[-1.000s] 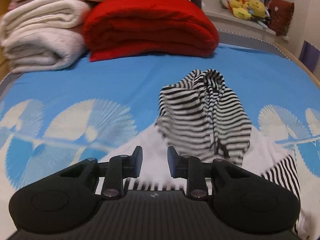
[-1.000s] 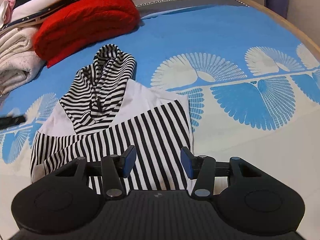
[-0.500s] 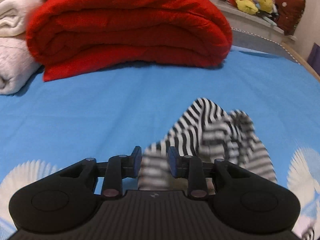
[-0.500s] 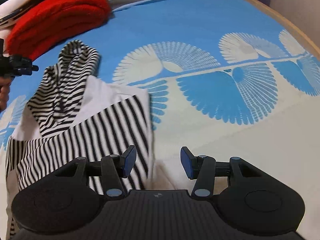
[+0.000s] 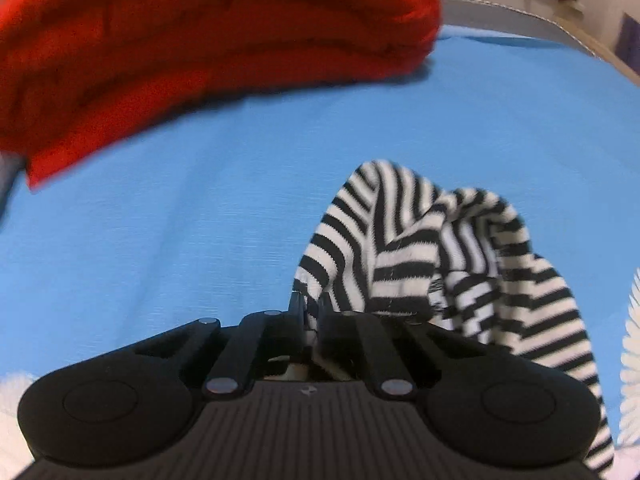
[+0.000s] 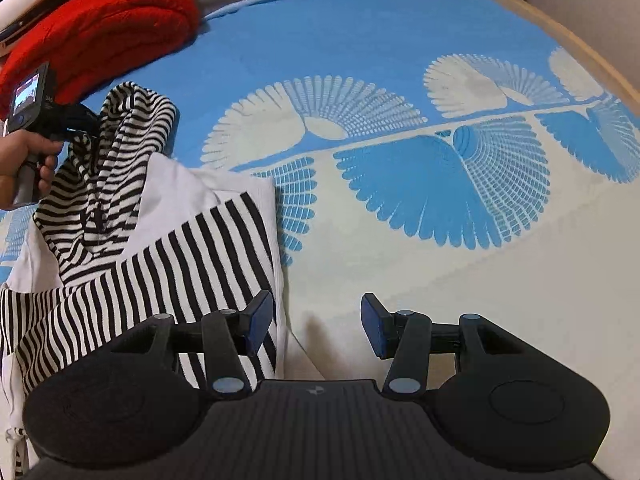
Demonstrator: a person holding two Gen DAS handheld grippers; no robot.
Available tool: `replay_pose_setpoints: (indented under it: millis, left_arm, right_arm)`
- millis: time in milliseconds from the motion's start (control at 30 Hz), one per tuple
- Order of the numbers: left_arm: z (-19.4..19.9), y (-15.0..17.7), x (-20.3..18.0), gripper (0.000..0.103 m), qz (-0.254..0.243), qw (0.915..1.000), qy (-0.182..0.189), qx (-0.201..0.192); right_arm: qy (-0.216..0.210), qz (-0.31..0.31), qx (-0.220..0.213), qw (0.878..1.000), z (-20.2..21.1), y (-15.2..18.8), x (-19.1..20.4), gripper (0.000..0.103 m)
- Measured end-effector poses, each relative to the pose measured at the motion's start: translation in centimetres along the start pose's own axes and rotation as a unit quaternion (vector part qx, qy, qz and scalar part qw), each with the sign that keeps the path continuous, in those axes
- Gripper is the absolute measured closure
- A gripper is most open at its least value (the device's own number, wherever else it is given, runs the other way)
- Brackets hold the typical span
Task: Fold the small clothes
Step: 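Grasp the striped hood with the left gripper and fold it toward the hem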
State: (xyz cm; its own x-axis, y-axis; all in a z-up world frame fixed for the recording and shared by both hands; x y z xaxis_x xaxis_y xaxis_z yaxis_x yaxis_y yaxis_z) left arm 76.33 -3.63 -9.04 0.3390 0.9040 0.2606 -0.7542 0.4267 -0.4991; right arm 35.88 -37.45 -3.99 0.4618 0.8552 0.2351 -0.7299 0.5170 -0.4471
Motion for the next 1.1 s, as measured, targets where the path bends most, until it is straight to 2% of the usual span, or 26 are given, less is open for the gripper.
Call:
replay_pose_setpoints:
  millis: [100, 167, 267, 333, 400, 433, 467, 500, 567, 600, 633, 667, 733, 767, 800, 833, 900, 967, 1000, 1033, 1100]
  left_arm:
    - [5.4, 0.3, -0.8, 0.098, -0.026, 0.998, 0.015, -0.056]
    - [10.4, 1.7, -1.6, 0.098, -0.051, 0.9931, 0.03, -0.101]
    - [19.4, 6.6, -4.3, 0.098, -0.125, 0.9755, 0.058, -0.171]
    - [25.9, 12.3, -6.8, 0.098, -0.179, 0.9574, 0.092, -0.207]
    - [31.2, 18.7, -9.1, 0.098, -0.219, 0.9402, 0.141, -0.219]
    - [33.2, 22.1, -10.1, 0.098, -0.236, 0.9348, 0.168, -0.206]
    - [34.7, 25.1, -10.7, 0.097, -0.244, 0.9326, 0.192, -0.184]
    - [35.9, 27.9, -11.0, 0.094, -0.242, 0.9341, 0.208, -0.159]
    - [37.4, 31.7, -10.1, 0.093, -0.193, 0.9461, 0.231, -0.12]
    - [37.9, 32.4, -9.3, 0.091, -0.153, 0.9548, 0.227, -0.116]
    - [38.2, 32.9, -8.2, 0.088, -0.102, 0.9648, 0.212, -0.117]
    - [38.4, 33.0, -7.1, 0.08, -0.051, 0.9719, 0.199, -0.115]
    - [37.5, 32.4, -5.0, 0.07, 0.051, 0.9807, 0.164, -0.093]
    - [36.6, 32.3, -4.0, 0.069, 0.109, 0.9807, 0.146, -0.07]
    - [35.3, 32.3, -3.0, 0.068, 0.167, 0.975, 0.14, -0.045]
    - [33.6, 32.7, -2.4, 0.068, 0.219, 0.9641, 0.148, -0.025]
    - [30.8, 32.7, -2.8, 0.068, 0.27, 0.9476, 0.17, 0.01]
    - [28.4, 32.8, -3.1, 0.067, 0.301, 0.9339, 0.186, 0.054]
    - [27.6, 33.3, -3.6, 0.059, 0.31, 0.9267, 0.201, 0.069]
    - [26.9, 33.8, -4.1, 0.054, 0.315, 0.92, 0.218, 0.083]
    - [25.5, 34.1, -4.6, 0.051, 0.317, 0.9163, 0.223, 0.099]
  right_arm:
    - [-0.011, -0.012, -0.011, 1.0, 1.0, -0.8, -0.1, 0.052]
    - [-0.019, -0.021, -0.021, 0.999, 1.8, -1.3, -0.2, 0.052]
    - [-0.035, -0.038, -0.032, 0.998, 3.0, -1.9, -0.6, 0.052]
    - [-0.043, -0.048, -0.04, 0.997, 3.9, -2.0, -0.8, 0.052]
    - [-0.055, -0.053, -0.051, 0.996, 5.0, -2.0, -1.0, 0.052]
    - [-0.061, -0.056, -0.056, 0.995, 5.6, -1.9, -1.1, 0.052]
    - [-0.066, -0.058, -0.059, 0.994, 6.0, -1.8, -1.2, 0.052]
    - [-0.071, -0.058, -0.063, 0.994, 6.5, -1.6, -1.3, 0.052]
    - [-0.081, -0.058, -0.065, 0.993, 7.2, -0.9, -1.4, 0.052]
    - [-0.084, -0.056, -0.063, 0.993, 7.4, -0.5, -1.4, 0.052]
    - [-0.084, -0.055, -0.061, 0.993, 7.4, -0.1, -1.3, 0.052]
    - [-0.085, -0.056, -0.057, 0.993, 7.4, 0.3, -1.3, 0.052]
    - [-0.091, -0.061, -0.044, 0.993, 7.3, 1.0, -1.0, 0.052]
    - [-0.095, -0.065, -0.036, 0.993, 7.1, 1.4, -0.9, 0.052]
    - [-0.101, -0.07, -0.026, 0.992, 6.8, 1.7, -0.6, 0.052]
    - [-0.108, -0.074, -0.014, 0.991, 6.5, 2.0, -0.4, 0.052]
    - [-0.121, -0.086, 0.021, 0.989, 5.4, 2.7, -0.1, 0.052]
    - [-0.124, -0.099, 0.058, 0.986, 4.1, 3.4, 0.1, 0.052]
    - [-0.123, -0.104, 0.078, 0.984, 3.3, 3.8, 0.2, 0.052]
    - [-0.121, -0.108, 0.094, 0.982, 2.6, 4.2, 0.2, 0.052]
    - [-0.113, -0.116, 0.123, 0.979, 1.2, 4.9, 0.3, 0.052]
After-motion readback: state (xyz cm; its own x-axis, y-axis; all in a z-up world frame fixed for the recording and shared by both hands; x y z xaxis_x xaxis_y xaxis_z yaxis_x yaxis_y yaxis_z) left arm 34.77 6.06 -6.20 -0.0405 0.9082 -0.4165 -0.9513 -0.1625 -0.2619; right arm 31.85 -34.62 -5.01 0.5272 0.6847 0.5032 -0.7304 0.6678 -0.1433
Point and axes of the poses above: each gripper's, at about its wrist camera, not at the fingertips, and z roughly against the way its jaws point, x to its left, y to its underside, the point moved 1 cm from there along -z, roughly the way its jaws point, and after that the axes turned 14 degrees about -z, right-handed, at the moved point
